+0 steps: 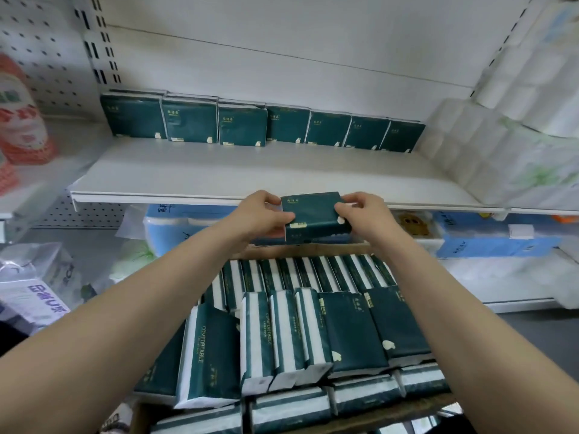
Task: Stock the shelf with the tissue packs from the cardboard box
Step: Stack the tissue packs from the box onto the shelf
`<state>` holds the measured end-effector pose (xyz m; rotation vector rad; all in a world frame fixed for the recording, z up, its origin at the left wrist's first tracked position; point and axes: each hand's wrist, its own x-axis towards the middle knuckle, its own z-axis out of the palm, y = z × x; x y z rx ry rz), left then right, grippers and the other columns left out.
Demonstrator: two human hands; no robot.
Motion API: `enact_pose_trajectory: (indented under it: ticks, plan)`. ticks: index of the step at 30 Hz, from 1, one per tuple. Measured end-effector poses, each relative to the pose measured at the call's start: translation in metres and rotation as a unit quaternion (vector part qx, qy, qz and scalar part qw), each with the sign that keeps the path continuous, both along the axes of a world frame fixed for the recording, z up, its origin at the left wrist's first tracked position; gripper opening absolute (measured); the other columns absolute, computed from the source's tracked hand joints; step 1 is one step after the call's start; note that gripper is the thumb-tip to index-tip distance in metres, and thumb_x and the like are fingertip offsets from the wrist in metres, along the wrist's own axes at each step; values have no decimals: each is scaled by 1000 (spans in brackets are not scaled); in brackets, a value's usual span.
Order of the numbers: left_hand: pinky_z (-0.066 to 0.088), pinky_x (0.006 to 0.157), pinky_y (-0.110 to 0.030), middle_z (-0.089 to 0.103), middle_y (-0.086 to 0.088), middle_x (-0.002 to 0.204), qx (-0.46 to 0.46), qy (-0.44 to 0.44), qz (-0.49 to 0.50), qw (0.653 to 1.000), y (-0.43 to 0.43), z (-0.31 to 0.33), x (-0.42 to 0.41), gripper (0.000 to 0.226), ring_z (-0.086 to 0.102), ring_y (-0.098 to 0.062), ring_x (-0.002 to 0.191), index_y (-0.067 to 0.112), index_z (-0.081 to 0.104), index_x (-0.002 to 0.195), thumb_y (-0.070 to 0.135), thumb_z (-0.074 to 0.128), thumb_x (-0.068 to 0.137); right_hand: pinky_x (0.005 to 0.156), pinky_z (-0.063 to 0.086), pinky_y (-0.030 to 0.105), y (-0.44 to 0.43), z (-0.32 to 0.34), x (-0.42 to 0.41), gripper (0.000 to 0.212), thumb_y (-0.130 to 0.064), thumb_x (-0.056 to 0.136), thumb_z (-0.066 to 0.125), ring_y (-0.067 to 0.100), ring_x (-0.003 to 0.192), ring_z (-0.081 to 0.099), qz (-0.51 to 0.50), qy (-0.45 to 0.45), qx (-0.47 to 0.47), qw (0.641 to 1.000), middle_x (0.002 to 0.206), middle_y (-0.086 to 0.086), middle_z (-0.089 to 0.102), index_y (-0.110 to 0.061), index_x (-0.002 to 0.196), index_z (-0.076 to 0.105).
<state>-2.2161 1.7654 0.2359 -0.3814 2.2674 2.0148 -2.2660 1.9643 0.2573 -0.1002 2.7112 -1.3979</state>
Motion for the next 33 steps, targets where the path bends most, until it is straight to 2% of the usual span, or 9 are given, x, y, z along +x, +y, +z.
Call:
enact_pose_trajectory:
  ticks: [3, 7, 11, 14, 16, 19, 23, 29, 33]
  plan:
    - [59, 76, -27, 61, -8, 104, 9, 20, 5, 1000, -2, 11, -5, 46, 69, -18, 83, 5, 47, 126, 15, 71, 87, 83, 54, 34, -2, 12, -13, 27, -21, 94, 62, 20, 98, 62, -6, 20, -11, 1000, 112, 5, 65, -16, 121, 62]
    - [57, 79, -24, 61, -7, 104, 18, 33, 21, 999, -8, 23, -18, 45, 68, -16, 83, 6, 51, 124, 20, 72, 87, 69, 48, 30, -5, 24, -27, 28, -23, 93, 63, 20, 93, 61, 2, 15, -17, 1000, 108, 5, 66, -16, 120, 65]
    - [57, 76, -21, 59, -6, 103, -10, 92, 53, 994, -15, 33, -39, 41, 63, -13, 79, 5, 53, 121, 16, 73, 86, 83, 52, 33, -17, 29, -42, 39, -25, 96, 59, 18, 98, 62, 2, 42, -42, 998, 112, 3, 66, -19, 134, 56]
    - [53, 84, -26, 59, -4, 108, -72, 125, 73, 987, -21, 32, -58, 45, 61, -14, 91, 10, 55, 123, 15, 75, 83, 69, 46, 23, -33, 26, -57, 37, -17, 98, 56, 11, 86, 60, 9, 72, -54, 996, 100, -1, 66, -17, 135, 57]
    - [49, 83, -27, 61, -3, 111, -100, 136, 87, 982, -26, 29, -71, 48, 61, -16, 98, 13, 55, 123, 14, 77, 80, 66, 48, 24, -44, 24, -68, 33, -11, 96, 56, 8, 79, 59, 8, 91, -63, 994, 90, -6, 64, -18, 129, 61]
    - [52, 83, -29, 63, -2, 111, -119, 152, 115, 974, -35, 23, -90, 48, 64, -18, 98, 18, 54, 118, 10, 78, 78, 83, 55, 34, -58, 20, -89, 39, -5, 93, 60, 10, 83, 60, 2, 115, -76, 990, 93, -8, 60, -17, 130, 57]
    - [51, 75, -21, 62, 1, 108, -143, 184, 133, 963, -45, 18, -116, 43, 63, -13, 91, 21, 50, 113, 6, 74, 81, 89, 54, 36, -73, 11, -117, 46, -2, 92, 61, 14, 95, 59, 8, 140, -76, 987, 110, -3, 59, -17, 134, 51]
    - [51, 92, -28, 66, 1, 106, -157, 227, 153, 949, -53, 6, -158, 39, 64, -16, 101, 16, 58, 115, 1, 68, 80, 92, 54, 41, -87, -7, -156, 46, 1, 89, 61, 15, 93, 61, -23, 156, -103, 982, 99, -8, 58, -17, 131, 54]
    - [48, 96, -25, 66, 2, 111, -158, 241, 148, 946, -53, -8, -177, 43, 62, -15, 107, 14, 58, 121, 0, 66, 82, 95, 52, 40, -96, -17, -176, 48, -4, 89, 60, 20, 102, 61, -30, 171, -109, 979, 112, 1, 63, -20, 134, 53]
